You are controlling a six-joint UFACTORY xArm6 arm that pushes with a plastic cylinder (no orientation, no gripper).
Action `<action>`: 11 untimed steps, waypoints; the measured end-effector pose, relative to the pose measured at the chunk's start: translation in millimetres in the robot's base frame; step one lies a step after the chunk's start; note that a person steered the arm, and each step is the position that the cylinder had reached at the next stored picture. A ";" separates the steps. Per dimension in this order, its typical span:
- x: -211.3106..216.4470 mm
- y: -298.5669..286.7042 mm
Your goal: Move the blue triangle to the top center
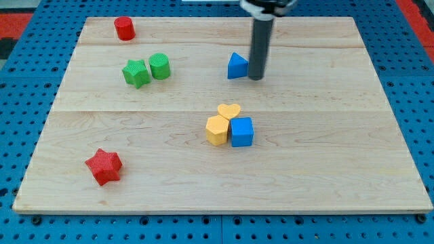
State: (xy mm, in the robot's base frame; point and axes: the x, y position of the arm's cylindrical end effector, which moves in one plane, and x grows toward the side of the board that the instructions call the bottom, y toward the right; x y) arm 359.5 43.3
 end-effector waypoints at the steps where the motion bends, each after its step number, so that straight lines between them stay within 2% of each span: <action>1: -52.8 -61.5; 2: -98.1 -113.4; 3: -91.6 -116.2; 4: -70.2 -96.0; 6: -112.8 -54.9; 8: -107.7 -56.3; 9: -107.7 -67.9; 10: -104.8 -124.9; 11: -75.8 -172.0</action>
